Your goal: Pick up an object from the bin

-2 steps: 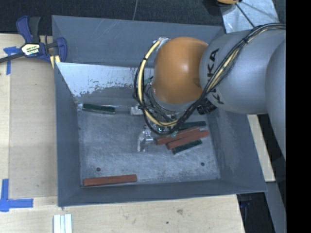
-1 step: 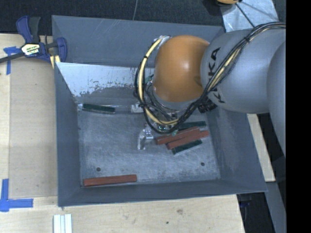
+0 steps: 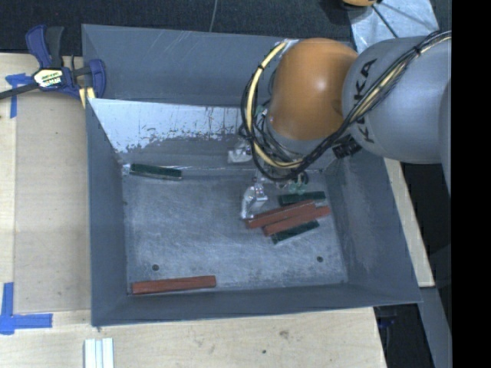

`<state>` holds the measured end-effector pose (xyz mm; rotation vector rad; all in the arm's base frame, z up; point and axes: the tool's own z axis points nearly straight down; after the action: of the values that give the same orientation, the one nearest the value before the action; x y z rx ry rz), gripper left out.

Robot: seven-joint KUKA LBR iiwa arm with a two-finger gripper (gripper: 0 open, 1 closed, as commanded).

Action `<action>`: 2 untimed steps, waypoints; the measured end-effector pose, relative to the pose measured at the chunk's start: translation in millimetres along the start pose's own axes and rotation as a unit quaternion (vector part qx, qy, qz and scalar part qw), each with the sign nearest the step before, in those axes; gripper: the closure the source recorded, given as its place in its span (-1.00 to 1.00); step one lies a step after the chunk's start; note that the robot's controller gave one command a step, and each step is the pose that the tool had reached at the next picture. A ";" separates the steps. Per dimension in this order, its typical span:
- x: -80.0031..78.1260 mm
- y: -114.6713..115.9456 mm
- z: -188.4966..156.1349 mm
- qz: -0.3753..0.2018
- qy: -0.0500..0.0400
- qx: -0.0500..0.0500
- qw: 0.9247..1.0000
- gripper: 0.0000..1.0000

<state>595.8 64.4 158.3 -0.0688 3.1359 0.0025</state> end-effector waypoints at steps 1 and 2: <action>29.7 -15.2 55.3 -0.053 -0.001 0.001 0.999 -1.00; 3.6 -66.5 79.1 0.014 -0.013 -0.001 1.000 1.00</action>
Offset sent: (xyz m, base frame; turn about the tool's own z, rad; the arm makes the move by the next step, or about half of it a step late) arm -0.0090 -0.0677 -0.0883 0.0267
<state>595.6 -2.0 79.0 -0.0240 3.1105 0.0053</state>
